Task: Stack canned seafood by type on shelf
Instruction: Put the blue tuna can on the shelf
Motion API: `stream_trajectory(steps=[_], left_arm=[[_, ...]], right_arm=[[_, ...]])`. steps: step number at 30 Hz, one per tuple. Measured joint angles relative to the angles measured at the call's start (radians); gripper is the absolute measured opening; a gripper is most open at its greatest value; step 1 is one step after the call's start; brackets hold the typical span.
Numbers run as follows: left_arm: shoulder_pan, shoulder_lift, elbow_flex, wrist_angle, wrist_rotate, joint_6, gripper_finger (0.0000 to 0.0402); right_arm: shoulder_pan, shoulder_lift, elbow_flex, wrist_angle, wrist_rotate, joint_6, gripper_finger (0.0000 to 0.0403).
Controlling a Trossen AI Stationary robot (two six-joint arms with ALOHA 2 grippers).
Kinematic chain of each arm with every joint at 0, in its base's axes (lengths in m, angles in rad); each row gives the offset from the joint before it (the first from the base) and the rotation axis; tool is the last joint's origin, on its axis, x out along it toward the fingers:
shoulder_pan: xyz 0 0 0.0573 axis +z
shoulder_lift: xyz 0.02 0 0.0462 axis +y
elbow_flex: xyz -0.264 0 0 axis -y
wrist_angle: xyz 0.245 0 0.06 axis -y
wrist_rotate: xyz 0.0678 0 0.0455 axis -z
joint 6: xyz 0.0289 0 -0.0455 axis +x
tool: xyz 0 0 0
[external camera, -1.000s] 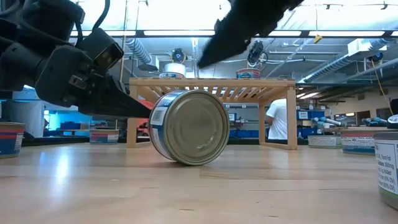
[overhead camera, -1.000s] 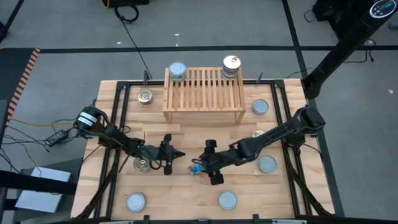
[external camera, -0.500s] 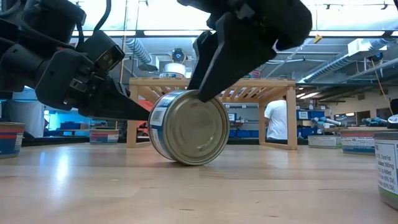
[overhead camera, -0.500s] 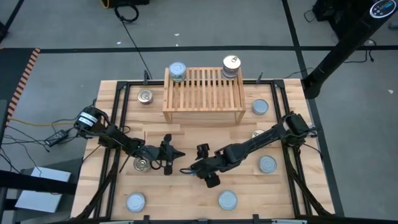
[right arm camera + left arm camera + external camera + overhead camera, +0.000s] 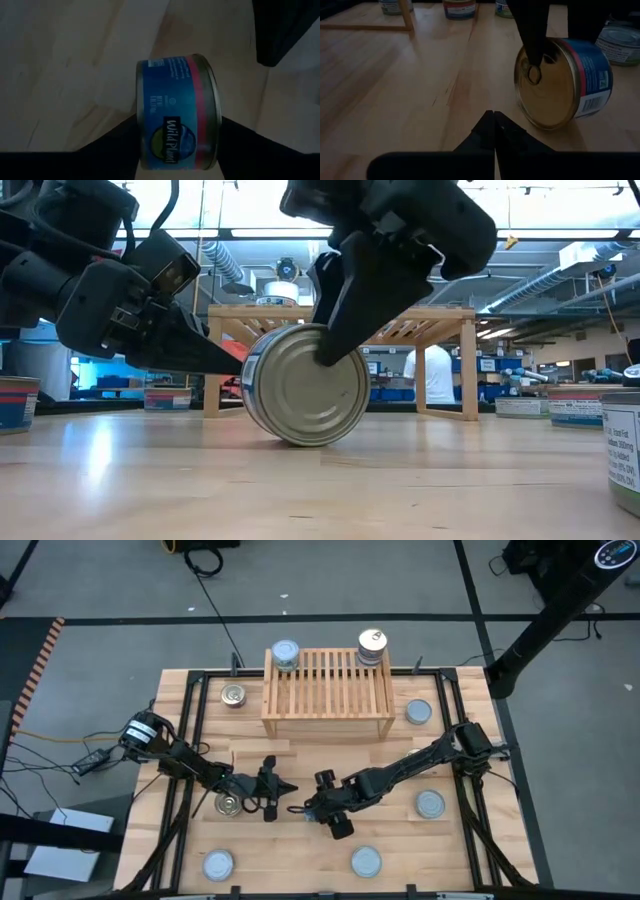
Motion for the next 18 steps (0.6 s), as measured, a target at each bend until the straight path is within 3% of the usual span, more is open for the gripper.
stream_trajectory(steps=[2,10,14,18], left_arm=[[0.0,0.0,0.0,0.0,0.0,0.0,0.0001],[0.0,0.0,0.0,0.0,0.0,0.0,0.0001],[0.0,0.0,0.0,0.0,0.0,0.0,0.0001],[0.0,0.0,0.0,-0.002,0.0,0.0,0.0001]], right_arm=[[0.0,0.0,0.001,-0.001,0.0,-0.006,0.0208],[0.02,-0.023,0.007,-0.026,0.063,-0.014,0.0206],[0.043,-0.063,0.052,-0.103,0.182,-0.023,0.0206],[0.08,-0.114,0.123,-0.23,0.389,-0.047,0.0206]])
